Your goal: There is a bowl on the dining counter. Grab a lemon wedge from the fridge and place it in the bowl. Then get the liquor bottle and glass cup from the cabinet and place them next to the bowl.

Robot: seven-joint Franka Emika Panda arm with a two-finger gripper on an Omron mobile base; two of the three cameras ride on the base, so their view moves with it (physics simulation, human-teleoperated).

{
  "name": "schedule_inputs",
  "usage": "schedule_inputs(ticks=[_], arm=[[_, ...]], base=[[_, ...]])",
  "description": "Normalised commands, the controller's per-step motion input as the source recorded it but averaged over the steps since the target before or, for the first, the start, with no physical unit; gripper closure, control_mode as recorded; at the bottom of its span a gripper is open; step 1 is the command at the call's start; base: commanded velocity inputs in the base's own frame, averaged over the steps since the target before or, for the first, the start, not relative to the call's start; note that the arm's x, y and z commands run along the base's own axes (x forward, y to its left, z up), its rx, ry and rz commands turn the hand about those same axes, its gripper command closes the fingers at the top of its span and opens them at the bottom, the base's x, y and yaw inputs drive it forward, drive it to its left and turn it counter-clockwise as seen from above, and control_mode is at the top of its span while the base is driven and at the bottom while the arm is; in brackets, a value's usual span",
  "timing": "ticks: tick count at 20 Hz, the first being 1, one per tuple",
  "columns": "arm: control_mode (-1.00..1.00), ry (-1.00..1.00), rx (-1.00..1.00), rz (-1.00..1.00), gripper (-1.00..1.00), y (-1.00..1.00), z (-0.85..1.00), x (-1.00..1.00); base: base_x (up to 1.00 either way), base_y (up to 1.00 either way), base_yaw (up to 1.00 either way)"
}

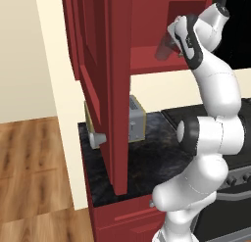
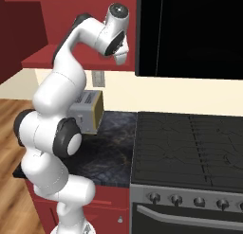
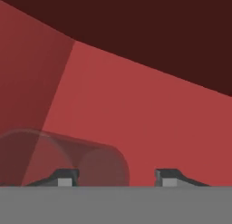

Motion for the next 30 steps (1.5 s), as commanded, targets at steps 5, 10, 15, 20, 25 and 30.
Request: schedule_inputs(ticks=[5, 10, 15, 20, 25, 30], arm=[[-1.00, 0.04, 0.00, 0.00, 1.00, 0.02, -0.28, 0.11], [-1.00, 0.00, 0.00, 0.00, 1.00, 0.09, -0.03, 0.00], [-1.00, -0.03, 0.00, 0.00, 1.00, 0.27, 0.00, -0.49], [-1.00, -0.12, 0.00, 0.04, 1.00, 0.29, 0.14, -0.98], [-1.00, -0.15, 0.00, 0.07, 1.00, 0.05, 0.21, -1.00], [-1.00, -0.12, -0.06, 0.14, 1.00, -0.04, 0.01, -1.00]], base=[[0.00, 0.00, 0.00], [0.00, 0.00, 0.00], [0.00, 0.00, 0.00], [0.00, 0.00, 0.00], [0.00, 0.00, 0.00], [0.00, 0.00, 0.00]])
